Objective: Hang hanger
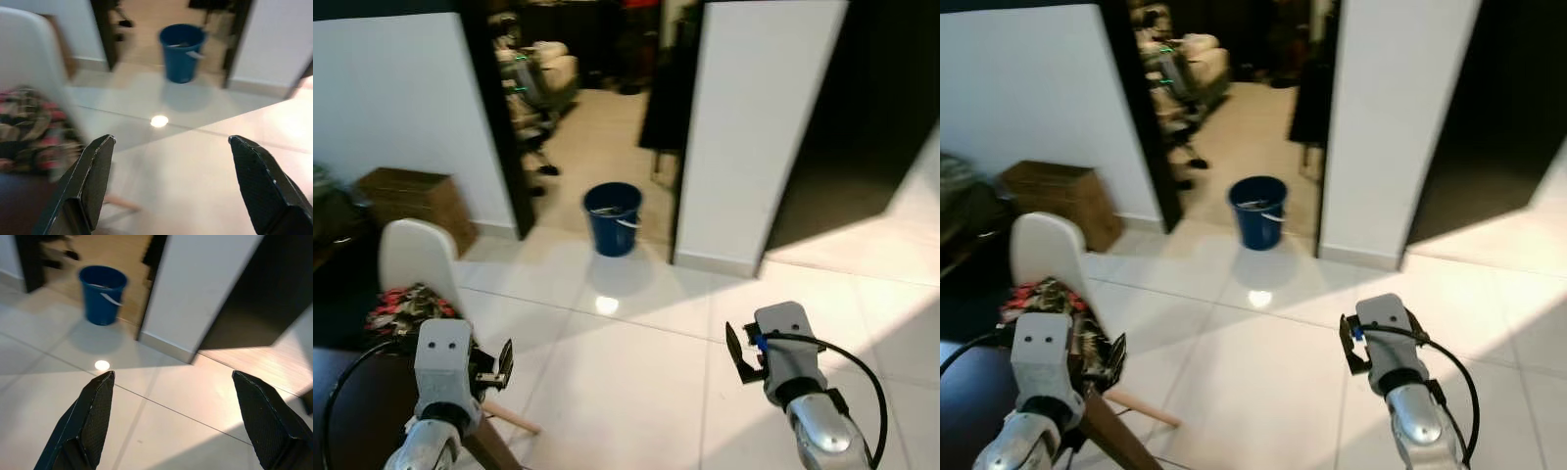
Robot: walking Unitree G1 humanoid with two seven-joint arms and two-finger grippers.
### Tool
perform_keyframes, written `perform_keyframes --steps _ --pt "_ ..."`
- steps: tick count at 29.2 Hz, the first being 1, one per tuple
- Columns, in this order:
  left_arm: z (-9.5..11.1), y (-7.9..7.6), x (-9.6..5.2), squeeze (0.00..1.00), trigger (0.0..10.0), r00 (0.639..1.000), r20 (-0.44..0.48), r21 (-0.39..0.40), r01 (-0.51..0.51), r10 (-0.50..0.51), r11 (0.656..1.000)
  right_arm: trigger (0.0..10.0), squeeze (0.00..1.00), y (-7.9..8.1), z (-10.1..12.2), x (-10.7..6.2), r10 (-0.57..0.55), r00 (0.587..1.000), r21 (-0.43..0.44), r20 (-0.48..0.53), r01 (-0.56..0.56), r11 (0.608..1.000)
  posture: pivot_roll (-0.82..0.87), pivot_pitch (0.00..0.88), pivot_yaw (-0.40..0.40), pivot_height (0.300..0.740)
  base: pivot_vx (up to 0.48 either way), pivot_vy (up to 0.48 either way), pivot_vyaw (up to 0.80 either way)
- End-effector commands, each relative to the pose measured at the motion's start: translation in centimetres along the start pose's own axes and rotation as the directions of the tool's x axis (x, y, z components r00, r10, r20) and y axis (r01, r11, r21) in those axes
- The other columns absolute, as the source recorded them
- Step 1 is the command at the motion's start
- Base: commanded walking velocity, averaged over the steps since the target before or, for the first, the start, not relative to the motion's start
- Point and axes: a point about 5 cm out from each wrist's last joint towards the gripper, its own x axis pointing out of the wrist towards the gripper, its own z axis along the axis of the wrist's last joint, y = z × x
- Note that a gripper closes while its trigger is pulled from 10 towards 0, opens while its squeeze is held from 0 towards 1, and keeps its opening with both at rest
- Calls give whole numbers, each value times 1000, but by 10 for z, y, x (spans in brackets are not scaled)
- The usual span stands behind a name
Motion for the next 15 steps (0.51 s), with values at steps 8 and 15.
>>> perform_keyframes --steps 8,15 --pt "0 -8 1 0 10000 1000 25 -56 -12 14 998 10000 0 -1 3 7 22 999 -23 24 -21 1000 -61 0 -18 740 0 0 -778" --pt "3 -23 5 0 10000 999 49 -45 5 -3 999 10000 0 -8 -2 18 75 997 3 -3 -75 997 -53 0 -88 740 0 0 -778"
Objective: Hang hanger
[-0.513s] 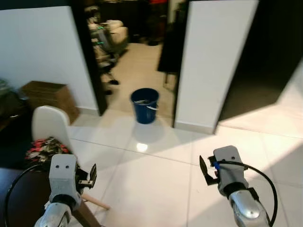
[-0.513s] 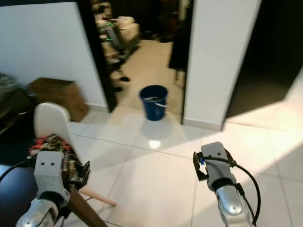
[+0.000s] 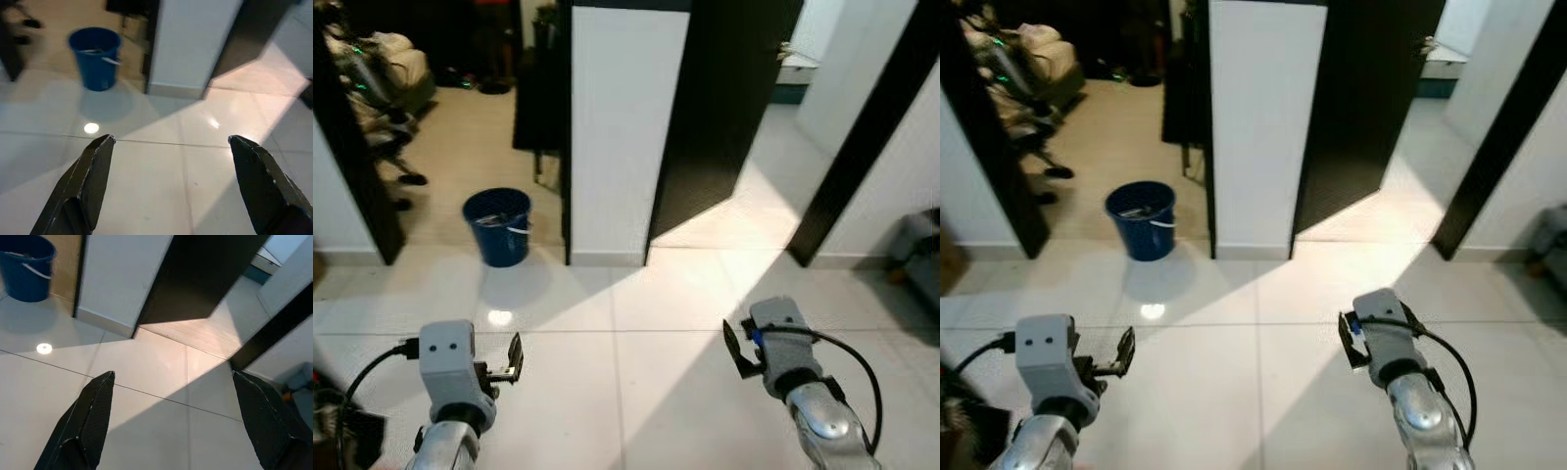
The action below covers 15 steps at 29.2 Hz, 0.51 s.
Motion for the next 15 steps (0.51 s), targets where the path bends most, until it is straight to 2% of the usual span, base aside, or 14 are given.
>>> perform_keyframes --steps 1,11,15 --pt "1 -6 0 0 10000 1000 4 -3 19 -19 1000 10000 0 -4 -6 -1 -3 1000 10 -21 4 1000 -53 0 -88 740 0 0 -781" --pt "-2 -10 4 0 10000 996 -8 34 93 -93 995 10000 0 -7 -7 -6 -53 999 17 -6 53 998 -82 0 -15 740 0 0 -748" --pt "-3 -11 6 0 10000 995 -8 42 101 -101 994 10000 0 -8 -9 -6 -60 998 19 -12 60 998 -84 0 -9 740 0 0 -791"
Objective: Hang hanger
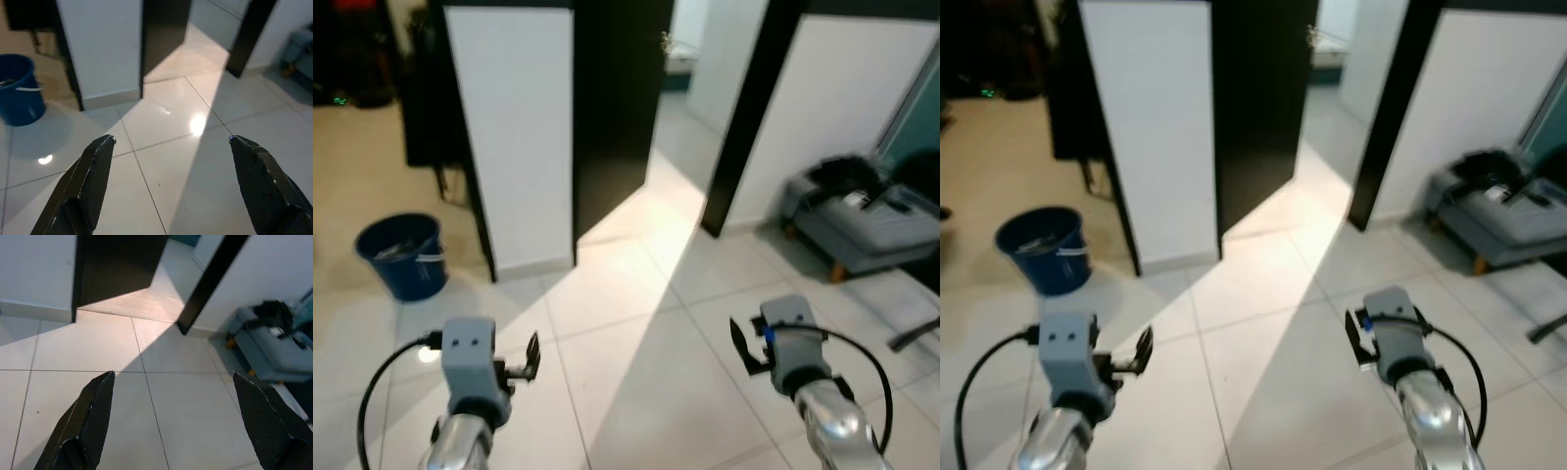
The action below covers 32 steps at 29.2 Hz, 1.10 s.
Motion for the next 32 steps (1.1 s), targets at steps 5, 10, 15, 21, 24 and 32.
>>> perform_keyframes --steps 5,10,15,21,24,32 --pt "-3 0 2 0 10000 1000 -2 17 8 -8 1000 10000 0 0 -4 1 -11 1000 18 -9 11 1000 -70 0 2 740 0 0 -785" --pt "-3 2 3 0 10000 1000 3 21 1 -1 1000 10000 0 1 -5 1 -5 1000 31 -8 5 1000 -67 0 3 740 0 0 -786" --pt "-2 4 5 0 10000 1000 12 31 -4 4 999 10000 0 2 -4 3 -1 1000 41 -5 1 999 -68 0 3 740 0 0 -788" --pt "-1 4 5 0 10000 1000 19 36 0 -1 999 10000 0 2 -3 4 -2 1000 45 -1 2 999 -69 0 14 740 0 0 -786" --pt "-1 4 5 0 10000 1000 15 33 4 -4 999 10000 0 2 -3 4 -3 1000 46 1 3 999 -70 0 17 740 0 0 -785" --pt "-1 4 5 0 10000 1000 18 29 9 -10 1000 10000 0 2 -3 4 -7 1000 46 3 7 999 -71 0 18 740 0 0 -788"
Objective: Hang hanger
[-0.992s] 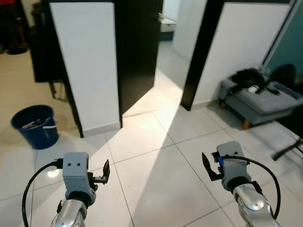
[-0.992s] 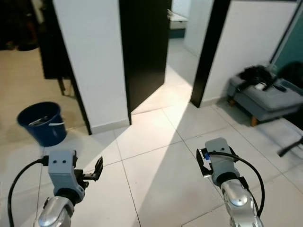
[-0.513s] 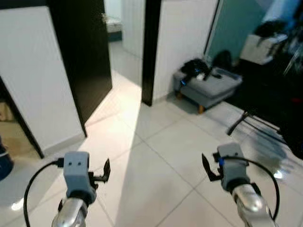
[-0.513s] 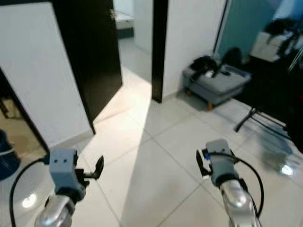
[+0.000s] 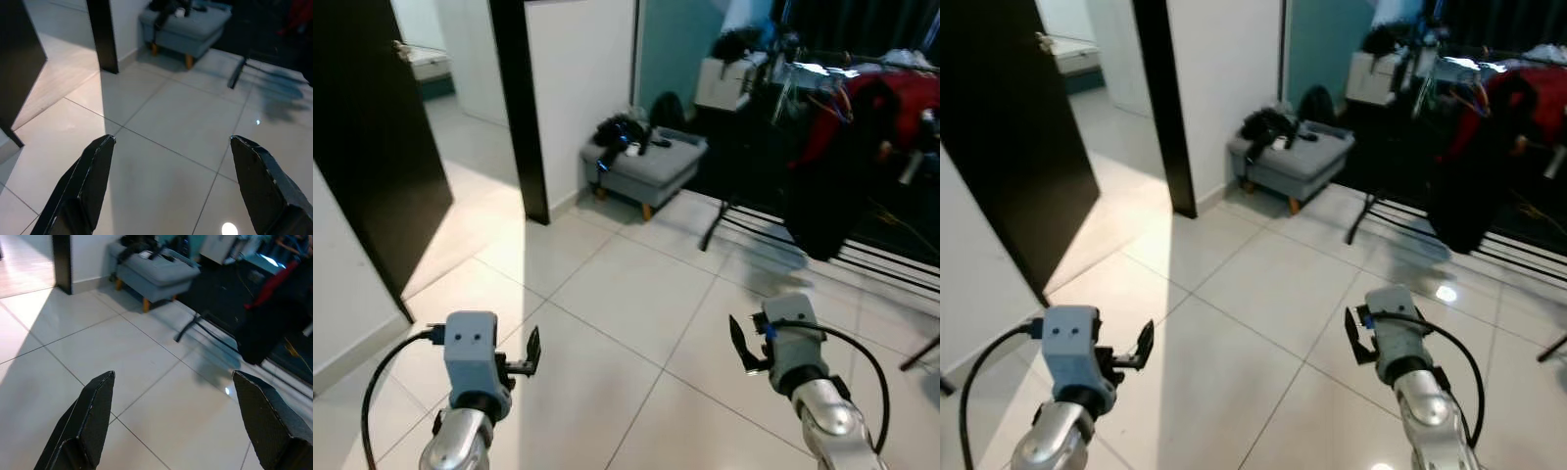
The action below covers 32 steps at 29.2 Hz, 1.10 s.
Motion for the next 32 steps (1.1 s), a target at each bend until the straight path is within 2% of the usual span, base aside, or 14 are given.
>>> perform_keyframes --steps 1,20,30,32 --pt "-1 -1 0 0 10000 1000 -1 7 10 -10 1000 10000 0 -3 -2 -1 -8 1000 2 -4 8 1000 -71 0 18 740 0 0 -788" --pt "-1 -3 1 0 10000 1000 -7 30 19 -19 999 10000 0 -4 -1 0 -10 1000 2 8 10 1000 -78 0 21 740 0 0 -785" --pt "0 -4 3 0 10000 999 -4 47 35 -34 998 10000 0 -2 4 0 1 999 -1 44 -1 1000 -81 0 25 740 480 0 -94" --pt "0 -4 3 0 10000 999 -3 50 37 -37 998 10000 0 -2 3 0 -1 999 -13 32 2 1000 -80 0 25 740 480 0 -800"
